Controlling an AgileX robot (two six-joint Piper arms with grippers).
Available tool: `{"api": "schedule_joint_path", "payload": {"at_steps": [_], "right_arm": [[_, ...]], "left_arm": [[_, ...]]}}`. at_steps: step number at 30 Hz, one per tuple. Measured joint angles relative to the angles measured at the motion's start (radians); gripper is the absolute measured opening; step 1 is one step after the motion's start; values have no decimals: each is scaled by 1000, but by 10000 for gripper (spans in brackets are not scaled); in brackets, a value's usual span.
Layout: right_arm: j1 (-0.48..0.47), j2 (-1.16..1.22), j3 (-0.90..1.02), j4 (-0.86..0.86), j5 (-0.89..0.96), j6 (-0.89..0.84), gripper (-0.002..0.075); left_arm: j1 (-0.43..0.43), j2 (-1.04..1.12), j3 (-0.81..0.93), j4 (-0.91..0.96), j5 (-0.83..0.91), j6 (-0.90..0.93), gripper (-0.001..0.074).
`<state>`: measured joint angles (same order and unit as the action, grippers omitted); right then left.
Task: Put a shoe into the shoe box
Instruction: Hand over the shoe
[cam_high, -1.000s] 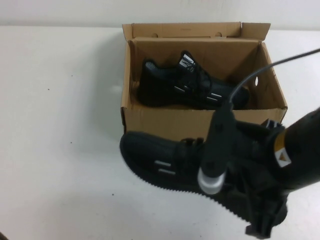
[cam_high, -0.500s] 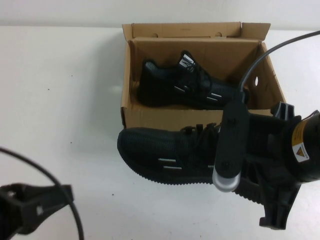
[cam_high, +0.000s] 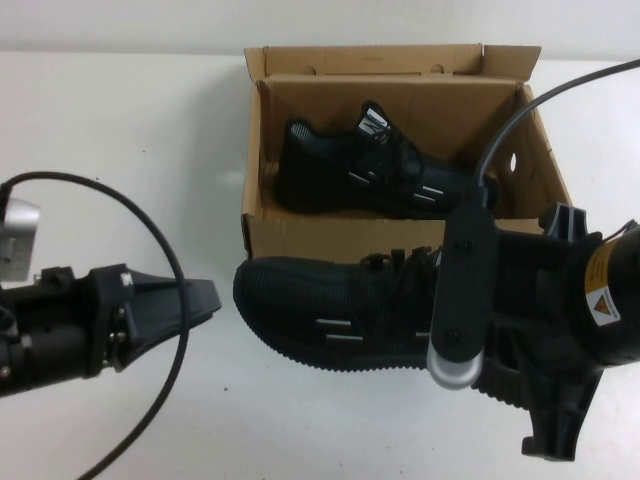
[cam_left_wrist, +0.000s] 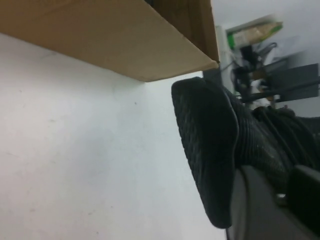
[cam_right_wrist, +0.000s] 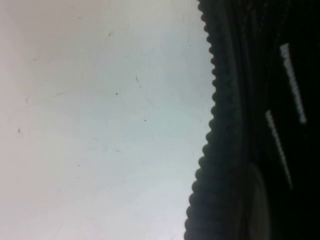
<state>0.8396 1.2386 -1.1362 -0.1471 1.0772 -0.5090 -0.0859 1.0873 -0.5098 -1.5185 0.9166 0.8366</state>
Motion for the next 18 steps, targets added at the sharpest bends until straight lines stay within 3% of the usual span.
{"api": "schedule_joint_path", "payload": {"at_steps": [3, 8, 11, 18], "right_arm": [[0, 0, 0, 0, 0, 0, -5], [2, 0, 0, -5, 0, 0, -5], [2, -1, 0, -7, 0, 0, -5], [2, -1, 0, -7, -11, 0, -5]], "left_arm": [[0, 62, 0, -52, 34, 16, 223], [0, 158, 0, -110, 78, 19, 539], [0, 210, -2, -148, 120, 31, 603], [-58, 310, -46, -165, 146, 36, 627]]}}
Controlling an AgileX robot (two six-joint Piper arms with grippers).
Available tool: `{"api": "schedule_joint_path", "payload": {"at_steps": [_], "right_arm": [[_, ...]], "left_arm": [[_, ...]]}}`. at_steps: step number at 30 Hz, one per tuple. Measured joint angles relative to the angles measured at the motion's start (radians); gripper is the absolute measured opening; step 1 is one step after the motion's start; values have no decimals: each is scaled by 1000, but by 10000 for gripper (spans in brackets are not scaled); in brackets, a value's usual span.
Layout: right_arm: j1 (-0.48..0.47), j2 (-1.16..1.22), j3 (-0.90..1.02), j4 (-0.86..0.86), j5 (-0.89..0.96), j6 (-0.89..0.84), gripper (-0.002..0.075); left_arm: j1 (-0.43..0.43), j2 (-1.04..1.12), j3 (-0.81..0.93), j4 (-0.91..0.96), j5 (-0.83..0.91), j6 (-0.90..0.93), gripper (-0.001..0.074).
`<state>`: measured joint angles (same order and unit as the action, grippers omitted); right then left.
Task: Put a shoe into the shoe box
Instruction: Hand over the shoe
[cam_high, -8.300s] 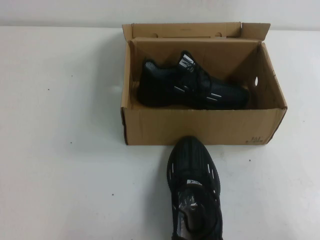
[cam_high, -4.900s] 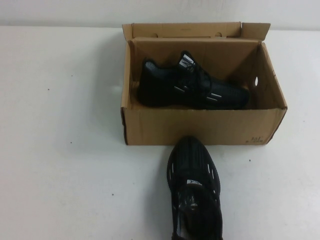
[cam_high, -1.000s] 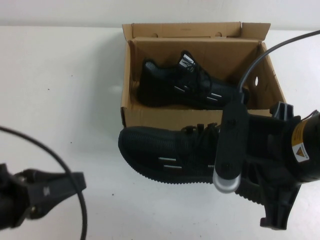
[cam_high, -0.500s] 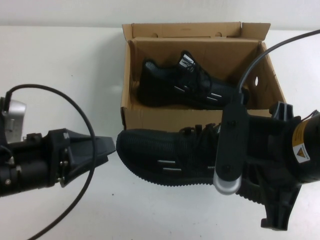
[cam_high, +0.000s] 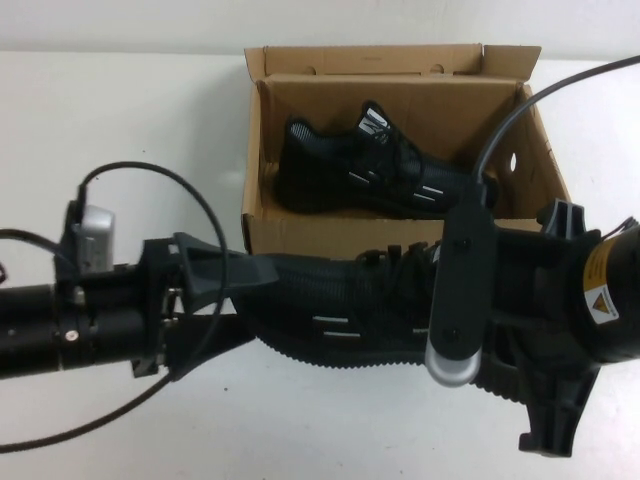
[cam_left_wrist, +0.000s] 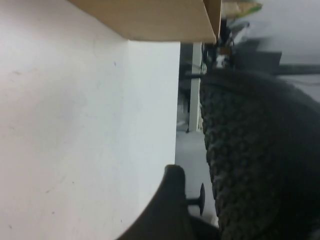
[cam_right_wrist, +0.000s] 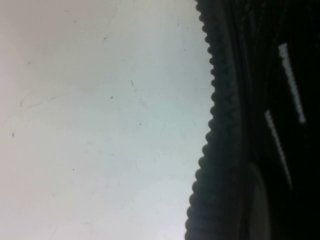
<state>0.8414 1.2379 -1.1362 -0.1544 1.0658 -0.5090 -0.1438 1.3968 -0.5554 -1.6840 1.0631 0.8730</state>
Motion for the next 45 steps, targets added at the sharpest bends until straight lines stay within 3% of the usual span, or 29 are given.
{"api": "schedule_joint_path", "payload": {"at_steps": [4, 6, 7, 10, 12, 18, 20, 22, 27, 29, 32, 39, 43, 45], "right_arm": [[0, 0, 0, 0, -3, 0, -5], [0, 0, 0, 0, -3, 0, -5], [0, 0, 0, 0, -3, 0, -5], [0, -2, 0, -1, 14, 0, -5], [0, -4, 0, -1, 18, 2, -5], [0, -5, -1, 12, 18, 2, 1], [0, -6, -1, 28, 12, 3, 40], [0, -6, -1, 55, 2, 3, 127], [0, -6, -8, 108, 28, 23, 547], [0, -7, -8, 113, 59, 27, 629], [0, -11, -22, 125, 125, 41, 641], [0, -74, -116, 86, 172, 204, 594], [0, -158, -133, 44, 123, 444, 589], [0, -196, -133, 32, 83, 643, 589]], "left_arm": [[-91, 46, -62, 0, -13, 6, 627], [-132, 61, -91, -2, -32, 19, 588], [-151, 64, -102, -2, -47, 29, 526], [-177, 71, -116, -4, -102, 90, 207], [-184, 71, -118, -4, -114, 125, 136], [-184, 71, -118, -4, -114, 140, 139], [-184, 71, -118, -4, -114, 142, 139], [-184, 71, -118, 2, -114, 144, 139], [-188, 73, -118, 23, -112, 152, 138], [-189, 73, -118, 23, -112, 152, 138], [-191, 73, -118, 23, -112, 152, 138], [-191, 73, -118, 23, -147, 154, 138], [-191, 73, -118, 23, -175, 157, 138], [-191, 73, -118, 23, -181, 158, 138]]}}
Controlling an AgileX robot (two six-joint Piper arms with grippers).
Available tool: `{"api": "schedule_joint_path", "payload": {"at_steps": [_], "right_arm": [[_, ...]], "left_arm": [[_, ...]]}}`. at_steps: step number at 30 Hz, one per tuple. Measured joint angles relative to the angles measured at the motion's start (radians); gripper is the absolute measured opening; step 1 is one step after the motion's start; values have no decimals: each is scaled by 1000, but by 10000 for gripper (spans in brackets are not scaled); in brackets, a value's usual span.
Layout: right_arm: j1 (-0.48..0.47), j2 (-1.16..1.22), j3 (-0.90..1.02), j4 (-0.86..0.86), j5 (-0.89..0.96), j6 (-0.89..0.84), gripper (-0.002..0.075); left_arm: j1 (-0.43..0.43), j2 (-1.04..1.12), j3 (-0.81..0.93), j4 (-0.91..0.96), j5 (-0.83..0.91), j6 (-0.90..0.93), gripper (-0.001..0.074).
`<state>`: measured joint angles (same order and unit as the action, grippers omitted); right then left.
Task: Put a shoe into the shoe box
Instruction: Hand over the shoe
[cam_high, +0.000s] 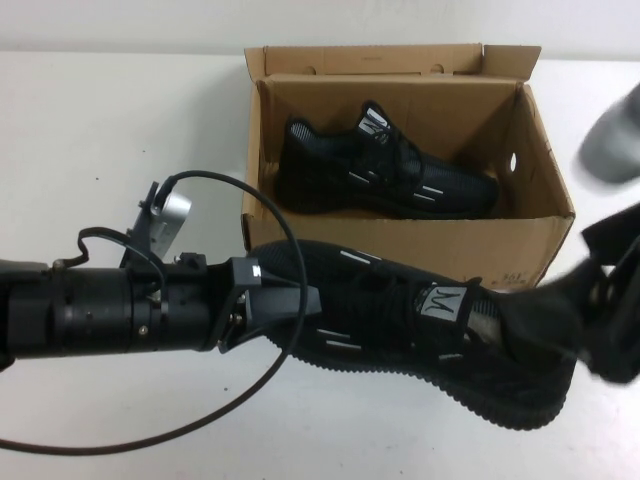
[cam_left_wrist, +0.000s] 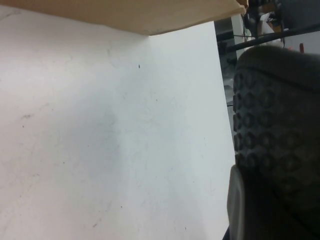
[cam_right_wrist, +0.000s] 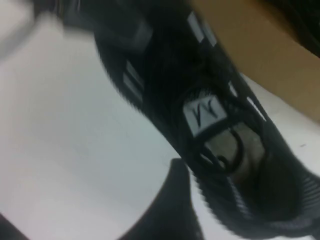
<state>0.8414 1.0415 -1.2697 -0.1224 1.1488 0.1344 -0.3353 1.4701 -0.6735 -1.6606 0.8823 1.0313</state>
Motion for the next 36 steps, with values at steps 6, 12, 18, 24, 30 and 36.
{"api": "schedule_joint_path", "payload": {"at_steps": [6, 12, 18, 24, 30, 36], "right_arm": [[0, -33, 4, -6, -62, 607, 589], [0, -29, 64, 13, -158, 910, 601], [0, -25, 102, 16, -286, 1021, 613], [-20, -3, 103, 24, -345, 1040, 616], [-28, 37, 103, 37, -357, 1041, 616], [-28, 101, 103, 41, -430, 1041, 615]], "left_arm": [[0, 0, 0, 0, -15, 2, 138], [0, -12, -50, 7, -14, 2, 138], [0, -40, -101, 3, 5, -6, 138], [0, -42, -121, 7, 53, -19, 138], [-2, -53, -131, 9, 76, -25, 138], [-2, -69, -131, 14, 84, -33, 138]]}}
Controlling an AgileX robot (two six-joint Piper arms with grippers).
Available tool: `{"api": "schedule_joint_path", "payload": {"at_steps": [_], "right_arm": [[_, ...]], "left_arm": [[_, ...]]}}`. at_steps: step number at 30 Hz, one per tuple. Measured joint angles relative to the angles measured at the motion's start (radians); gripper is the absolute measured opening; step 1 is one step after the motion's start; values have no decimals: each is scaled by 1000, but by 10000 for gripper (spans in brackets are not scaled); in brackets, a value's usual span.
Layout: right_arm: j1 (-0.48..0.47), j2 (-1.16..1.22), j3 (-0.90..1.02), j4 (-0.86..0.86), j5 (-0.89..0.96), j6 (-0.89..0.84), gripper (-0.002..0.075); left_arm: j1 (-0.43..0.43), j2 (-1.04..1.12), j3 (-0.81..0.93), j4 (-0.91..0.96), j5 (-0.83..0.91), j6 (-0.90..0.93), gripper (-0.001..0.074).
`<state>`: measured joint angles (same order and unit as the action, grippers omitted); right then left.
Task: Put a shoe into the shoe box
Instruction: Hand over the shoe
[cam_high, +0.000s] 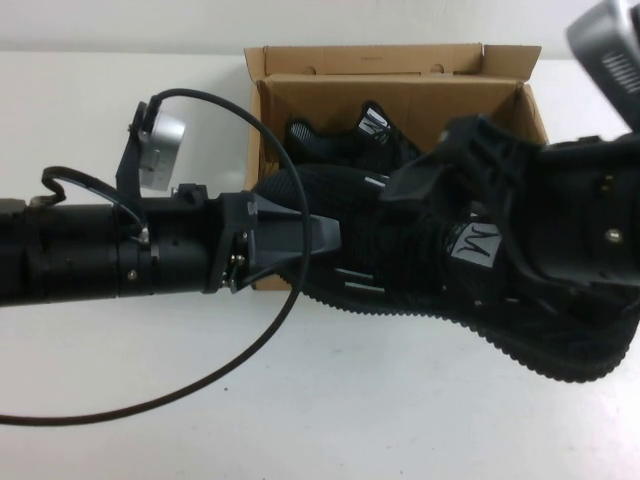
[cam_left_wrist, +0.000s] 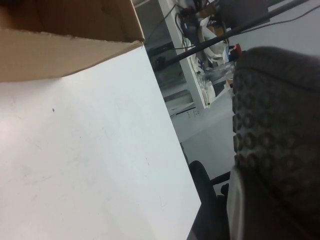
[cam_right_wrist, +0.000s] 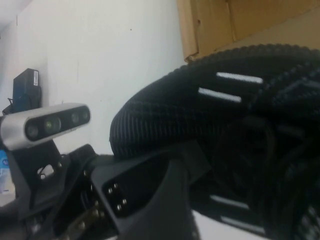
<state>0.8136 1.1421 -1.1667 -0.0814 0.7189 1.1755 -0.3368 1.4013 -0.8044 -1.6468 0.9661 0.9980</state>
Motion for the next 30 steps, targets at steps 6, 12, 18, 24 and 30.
{"api": "schedule_joint_path", "payload": {"at_steps": [6, 12, 18, 24, 30], "right_arm": [[0, 59, 0, 2, -46, -2, 552], [-2, 70, 1, 21, -64, -124, 98], [-2, 70, 1, 34, -83, -173, 8], [-2, 70, 1, 43, -83, -178, 3], [-2, 72, 1, 54, -61, -182, 2]], "left_arm": [[0, 0, 0, 6, -12, -4, 137], [2, 0, 0, -1, -19, -6, 135], [6, 0, 0, -11, -11, 25, 134], [8, -2, 0, -14, 8, 29, 440], [8, -2, -4, -16, 24, 31, 667]]}}
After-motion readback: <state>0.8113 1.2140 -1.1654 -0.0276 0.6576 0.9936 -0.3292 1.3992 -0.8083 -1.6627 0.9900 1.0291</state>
